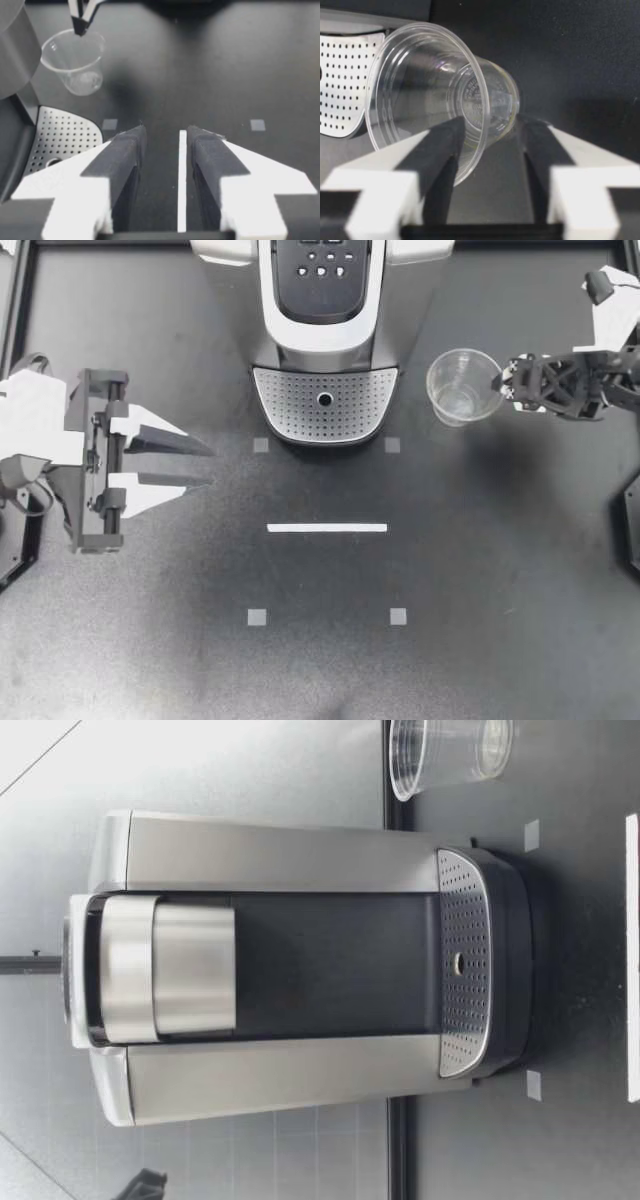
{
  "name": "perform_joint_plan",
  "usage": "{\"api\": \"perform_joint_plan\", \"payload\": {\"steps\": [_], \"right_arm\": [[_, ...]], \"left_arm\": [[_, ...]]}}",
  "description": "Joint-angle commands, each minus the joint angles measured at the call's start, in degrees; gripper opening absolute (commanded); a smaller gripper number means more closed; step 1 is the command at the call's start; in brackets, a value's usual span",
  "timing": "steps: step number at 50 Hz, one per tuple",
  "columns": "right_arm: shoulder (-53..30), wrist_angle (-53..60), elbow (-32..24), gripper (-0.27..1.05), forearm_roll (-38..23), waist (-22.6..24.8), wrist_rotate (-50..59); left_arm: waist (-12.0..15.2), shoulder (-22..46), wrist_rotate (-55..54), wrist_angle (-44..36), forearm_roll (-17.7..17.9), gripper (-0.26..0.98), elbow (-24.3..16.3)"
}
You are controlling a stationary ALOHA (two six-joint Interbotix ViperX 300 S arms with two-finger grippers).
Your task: Place the coffee capsule inside the capsule container, then place the cup onto the center of the cup tray, then push the 'Hot Water' and 'Travel Mug' buttons.
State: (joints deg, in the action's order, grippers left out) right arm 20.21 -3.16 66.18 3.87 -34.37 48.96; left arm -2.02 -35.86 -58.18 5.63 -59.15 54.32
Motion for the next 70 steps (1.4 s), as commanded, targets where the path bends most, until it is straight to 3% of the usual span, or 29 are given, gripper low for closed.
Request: {"api": "perform_joint_plan", "payload": {"steps": [1, 13, 19, 31, 41, 70], "right_arm": [[0.44, -0.26, -1.32, 0.41, 0.09, -0.44, -0.09], [1.23, -1.41, -1.32, 0.11, 0.09, 0.26, 0.09], [2.02, -1.67, -1.76, 0.02, 0.53, 1.76, 0.62], [3.34, -0.97, -5.19, 0.01, 3.16, 8.44, 5.36], [-0.18, 2.64, -9.40, 0.01, 3.16, 12.57, 9.76], [-14.15, 5.45, -20.21, 0.01, 3.16, 12.92, 10.20]], "left_arm": [[0.18, -0.53, -0.09, -0.35, 0.18, 0.34, -0.62], [0.18, -0.62, -0.09, -0.26, 0.18, 0.34, -0.53], [0.26, -0.70, -0.09, -0.26, 0.09, 0.34, -0.53], [0.18, -0.88, -0.09, -0.26, 0.18, 0.34, -0.44], [0.18, -1.05, -0.09, -0.35, 0.18, 0.34, 0.00], [0.18, -4.66, -0.18, -1.05, 0.88, 0.34, 2.11]]}}
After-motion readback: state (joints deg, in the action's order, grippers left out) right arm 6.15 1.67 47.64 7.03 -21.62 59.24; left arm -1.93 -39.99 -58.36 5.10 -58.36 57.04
